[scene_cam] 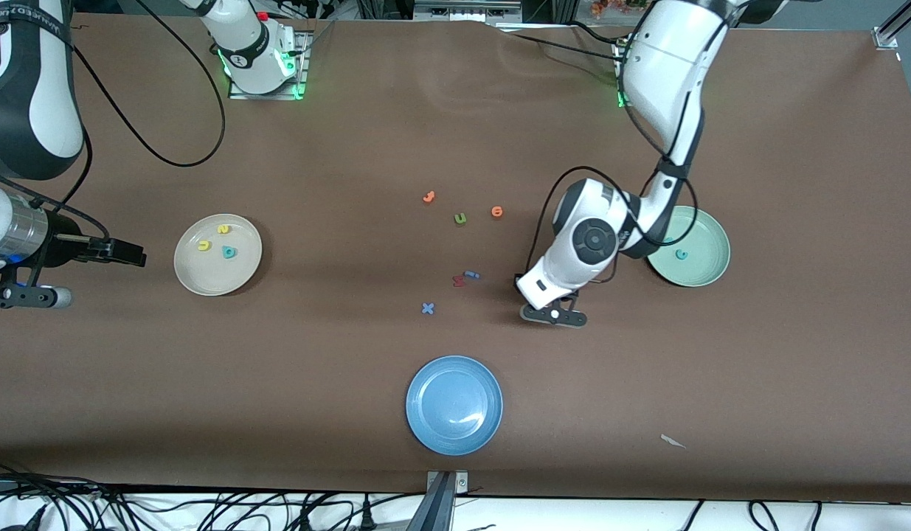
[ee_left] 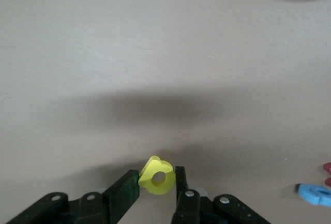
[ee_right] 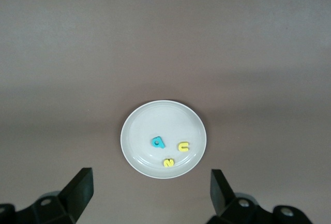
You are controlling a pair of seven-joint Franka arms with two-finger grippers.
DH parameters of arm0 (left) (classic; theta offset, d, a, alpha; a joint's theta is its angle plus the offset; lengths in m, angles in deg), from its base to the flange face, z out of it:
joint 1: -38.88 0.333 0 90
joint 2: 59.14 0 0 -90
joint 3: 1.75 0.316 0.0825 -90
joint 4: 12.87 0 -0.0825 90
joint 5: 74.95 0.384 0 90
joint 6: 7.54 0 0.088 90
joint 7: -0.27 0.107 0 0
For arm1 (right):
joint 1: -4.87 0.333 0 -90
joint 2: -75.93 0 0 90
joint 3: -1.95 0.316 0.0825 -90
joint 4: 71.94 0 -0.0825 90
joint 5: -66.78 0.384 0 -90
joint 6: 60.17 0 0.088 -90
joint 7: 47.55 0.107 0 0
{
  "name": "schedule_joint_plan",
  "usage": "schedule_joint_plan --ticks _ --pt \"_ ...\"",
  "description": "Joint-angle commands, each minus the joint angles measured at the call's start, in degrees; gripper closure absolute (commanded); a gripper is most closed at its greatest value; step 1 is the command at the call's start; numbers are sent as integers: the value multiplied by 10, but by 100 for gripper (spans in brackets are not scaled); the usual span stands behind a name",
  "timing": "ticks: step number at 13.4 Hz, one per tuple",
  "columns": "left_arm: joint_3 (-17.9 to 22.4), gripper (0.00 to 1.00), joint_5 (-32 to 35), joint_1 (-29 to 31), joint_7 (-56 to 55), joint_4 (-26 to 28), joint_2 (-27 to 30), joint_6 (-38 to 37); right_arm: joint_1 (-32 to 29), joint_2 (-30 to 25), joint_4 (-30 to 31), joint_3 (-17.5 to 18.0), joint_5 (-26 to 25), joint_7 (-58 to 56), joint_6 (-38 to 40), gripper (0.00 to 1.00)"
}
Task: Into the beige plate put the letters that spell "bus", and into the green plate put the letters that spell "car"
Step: 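Grasp the yellow letter with the left gripper and place it on the green plate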
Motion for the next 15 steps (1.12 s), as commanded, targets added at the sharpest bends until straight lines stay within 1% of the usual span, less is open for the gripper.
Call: schedule_joint_plan --ticks 1,2,3,5,7,8,9,11,12,13,14,15 --pt "-3 100 20 82 103 29 80 -88 -8 -17 20 10 -11 6 -5 0" --pt "-3 100 21 117 167 53 107 -105 -8 -17 20 10 -11 6 -5 0" --pt "-3 100 21 156 224 90 138 -109 -8 -17 20 10 -11 6 -5 0" --pt "-3 100 29 212 305 165 184 -108 -8 -17 20 10 -11 6 -5 0" --pt "-1 100 83 239 314 222 226 -107 -8 -17 20 10 -11 5 -4 0" --pt "0 100 107 244 311 242 240 -107 -8 -17 20 10 -11 5 -4 0" --pt "4 100 113 246 309 258 248 -107 -8 -17 20 10 -12 6 -4 0" --pt "7 100 113 246 308 262 247 -106 -8 -17 21 10 -12 5 -4 0" --pt "7 74 113 246 308 266 247 -106 -8 -17 21 10 -12 5 -4 0" --pt "7 19 113 247 308 272 247 -104 -8 -17 21 10 -11 5 -4 0" --pt "7 0 114 257 309 273 250 -104 -8 -17 21 10 -12 5 -4 0" --pt "7 0 113 261 309 273 250 -103 -8 -17 21 10 -12 5 -4 0"
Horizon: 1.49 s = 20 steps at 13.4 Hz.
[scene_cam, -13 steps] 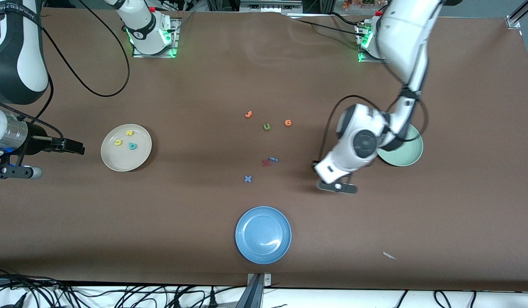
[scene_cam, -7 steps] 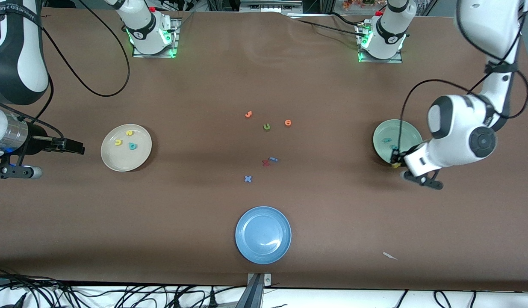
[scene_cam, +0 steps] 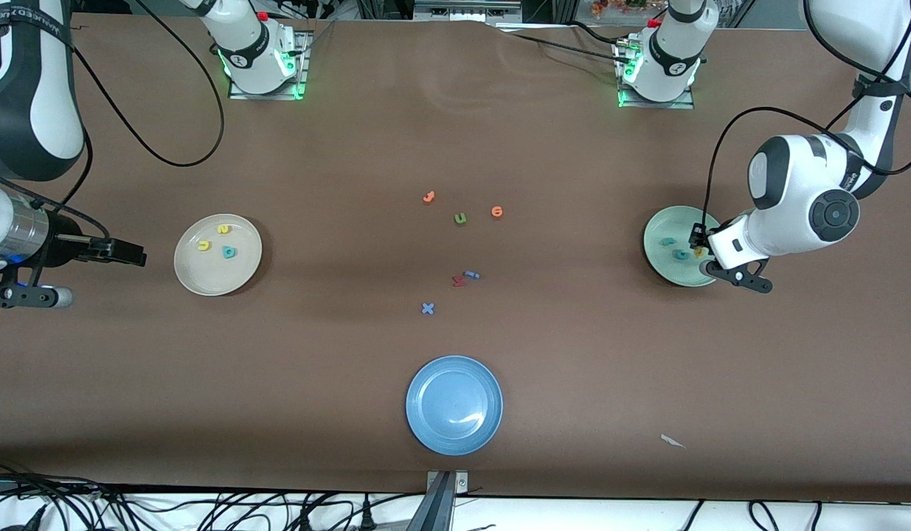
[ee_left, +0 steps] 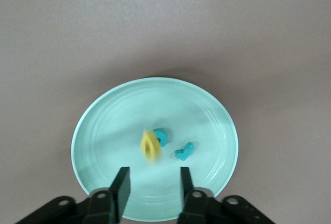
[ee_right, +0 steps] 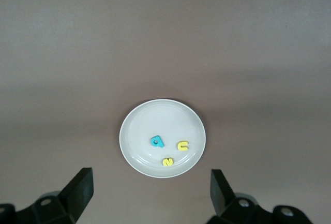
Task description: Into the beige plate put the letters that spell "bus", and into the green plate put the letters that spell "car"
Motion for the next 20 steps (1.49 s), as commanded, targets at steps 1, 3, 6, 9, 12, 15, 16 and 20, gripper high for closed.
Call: schedule_joint_plan --ticks 1,3,6,9,12,15,16,20 --pt "0 0 15 16 0 17 20 9 -7 -17 19 10 -11 5 -4 0" --pt "0 0 16 22 -1 33 57 5 -7 -17 19 10 -10 1 -4 0" --pt "-2 0 10 33 -2 58 130 6 -7 -17 19 10 -10 1 -4 0" --pt "-4 0 10 33 -2 41 187 0 -7 -17 19 10 -10 1 -5 0" --pt "-3 0 11 33 -2 -95 186 -147 -8 -17 19 10 -10 1 -5 0" --pt "-1 0 16 34 -3 -203 185 -263 -8 -17 19 10 -10 1 -4 0" --pt "0 0 16 35 -4 -225 185 -289 -8 -17 19 10 -10 1 -4 0" --pt "-12 0 41 34 -79 -296 185 -367 -8 -17 19 10 -10 1 -4 0"
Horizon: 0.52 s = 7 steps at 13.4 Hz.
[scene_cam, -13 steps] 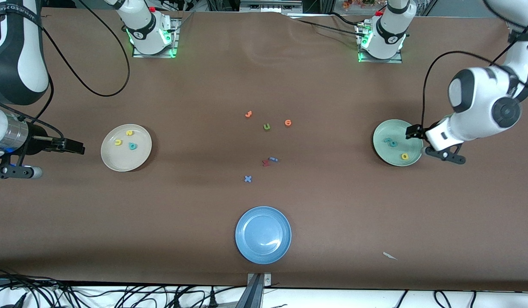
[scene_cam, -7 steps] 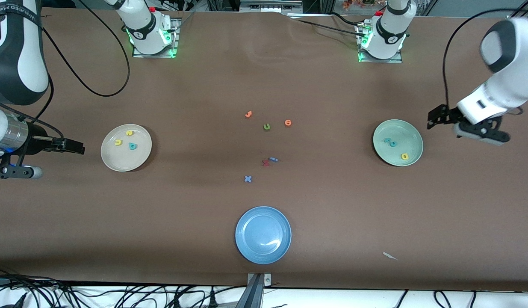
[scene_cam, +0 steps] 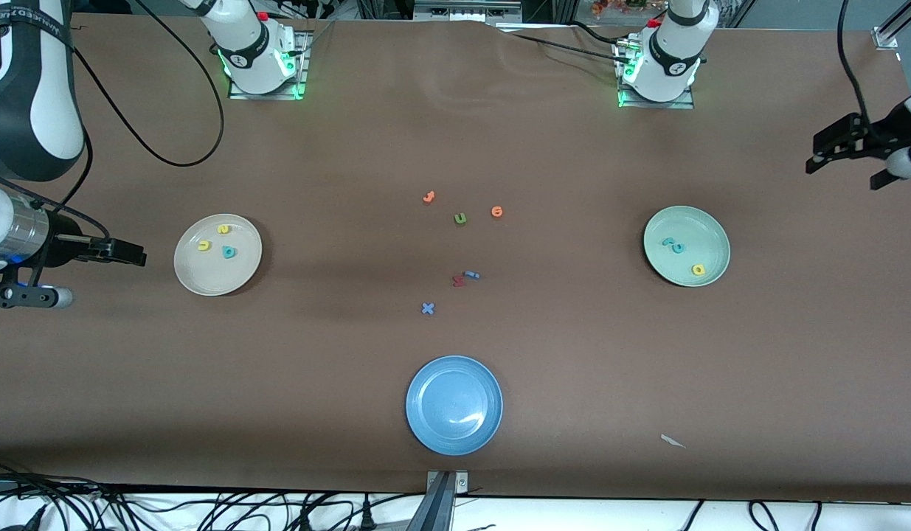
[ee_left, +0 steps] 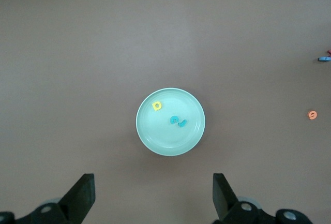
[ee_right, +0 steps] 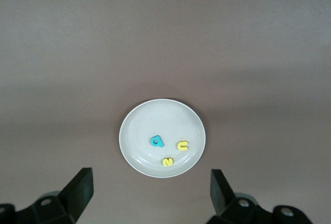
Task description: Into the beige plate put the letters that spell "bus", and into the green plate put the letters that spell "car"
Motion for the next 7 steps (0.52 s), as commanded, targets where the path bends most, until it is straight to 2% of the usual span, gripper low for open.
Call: schedule_joint_plan --ticks 1,4,7 --pt "-19 0 42 -5 -41 -55 -15 -46 -8 -17 18 10 -10 1 -4 0" --pt "-66 0 63 -4 -132 -59 -14 -54 -8 -17 18 10 -10 1 -4 0" --pt "-64 0 55 -3 -158 -66 -15 -57 -8 -17 18 10 -10 1 -4 0"
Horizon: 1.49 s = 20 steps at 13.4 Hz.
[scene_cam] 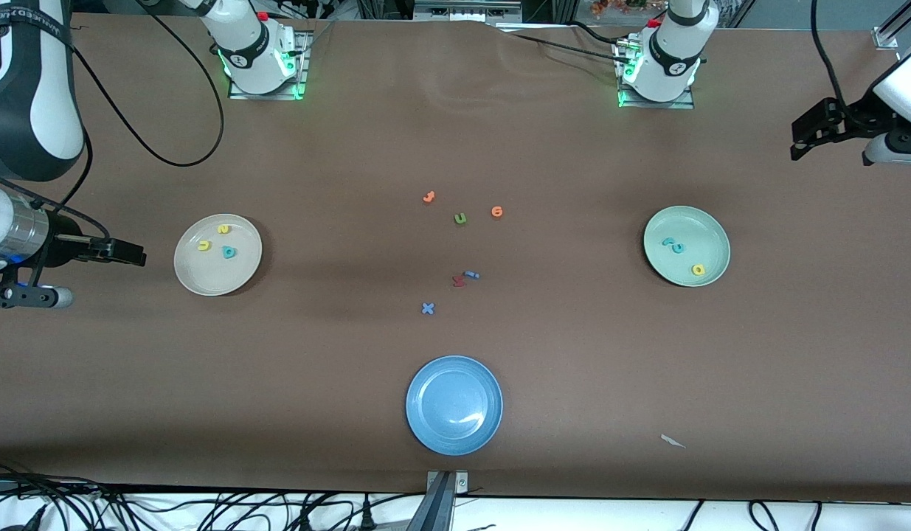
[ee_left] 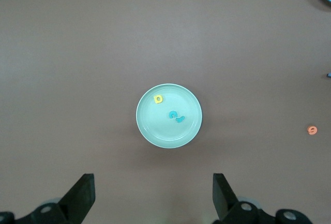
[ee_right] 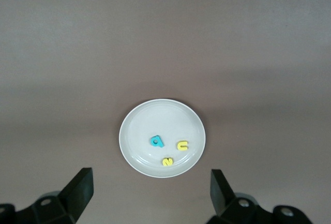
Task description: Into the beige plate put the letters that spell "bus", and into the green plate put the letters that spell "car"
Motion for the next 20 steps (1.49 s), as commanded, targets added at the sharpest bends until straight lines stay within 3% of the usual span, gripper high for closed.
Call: schedule_joint_plan --ticks 1,8,20 --pt "1 0 11 1 -36 -26 -10 -18 -8 -17 18 10 -10 1 -4 0" --pt "1 0 -28 8 -60 -26 -9 -30 -8 -17 18 10 -10 1 -4 0" --pt "0 0 -36 8 -57 -28 -9 -41 -9 -17 15 10 -4 8 -12 0"
